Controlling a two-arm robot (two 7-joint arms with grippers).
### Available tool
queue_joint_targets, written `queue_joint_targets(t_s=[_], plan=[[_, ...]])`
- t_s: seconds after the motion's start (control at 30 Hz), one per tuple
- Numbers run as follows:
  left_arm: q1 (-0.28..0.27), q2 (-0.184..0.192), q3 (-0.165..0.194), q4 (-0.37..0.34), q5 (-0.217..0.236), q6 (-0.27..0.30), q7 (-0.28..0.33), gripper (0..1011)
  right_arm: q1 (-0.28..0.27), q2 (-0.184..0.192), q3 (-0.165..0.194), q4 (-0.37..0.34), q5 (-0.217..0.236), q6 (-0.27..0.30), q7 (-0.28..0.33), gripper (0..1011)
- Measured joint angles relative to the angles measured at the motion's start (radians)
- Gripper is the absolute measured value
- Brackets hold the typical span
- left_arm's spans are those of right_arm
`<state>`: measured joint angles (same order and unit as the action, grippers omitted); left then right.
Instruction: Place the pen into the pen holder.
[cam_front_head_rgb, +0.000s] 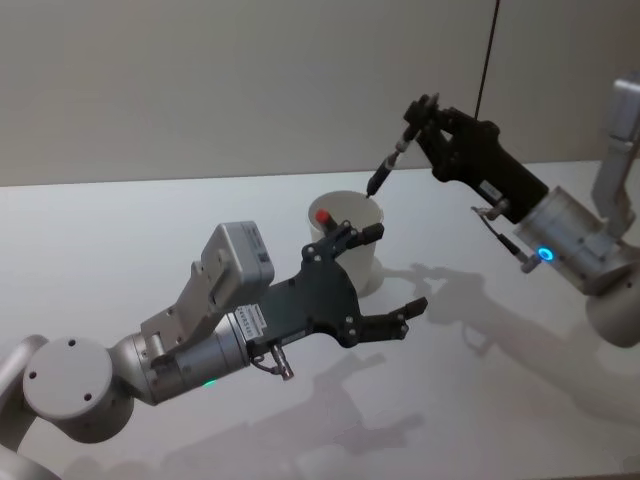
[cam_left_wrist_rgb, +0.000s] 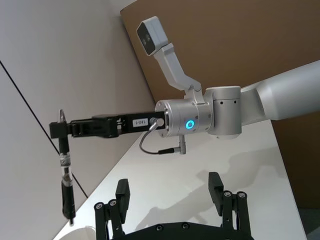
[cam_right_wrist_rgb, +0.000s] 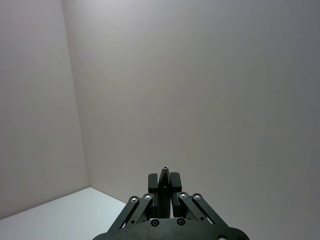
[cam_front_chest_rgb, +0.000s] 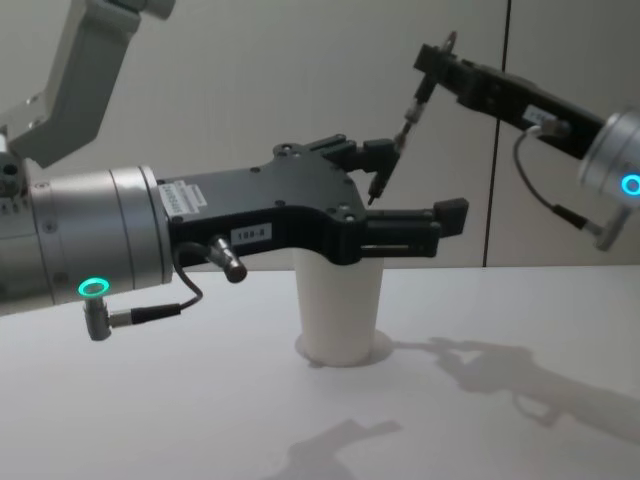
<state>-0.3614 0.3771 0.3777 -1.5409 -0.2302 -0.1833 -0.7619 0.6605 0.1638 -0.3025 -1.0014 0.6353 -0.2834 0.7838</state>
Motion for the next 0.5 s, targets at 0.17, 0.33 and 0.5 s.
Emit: queue_joint_targets(t_s=[0.17,0.33,0.5], plan=[[0.0,0.0,0.0,0.0,0.0,0.0,0.0,1004,0.023,-0.016,-0.014,0.035,-0.024,-0.018,-0.004,131],[0.0,0.0,0.0,0.0,0.0,0.0,0.0,1004,0.045,-0.036,-0.032,0.075,-0.049,-0.04,-0.01,131],[0.0,0.0,0.0,0.0,0.0,0.0,0.0,1004,0.062,-0.053,-0.05,0.109,-0.073,-0.062,-0.017,131]])
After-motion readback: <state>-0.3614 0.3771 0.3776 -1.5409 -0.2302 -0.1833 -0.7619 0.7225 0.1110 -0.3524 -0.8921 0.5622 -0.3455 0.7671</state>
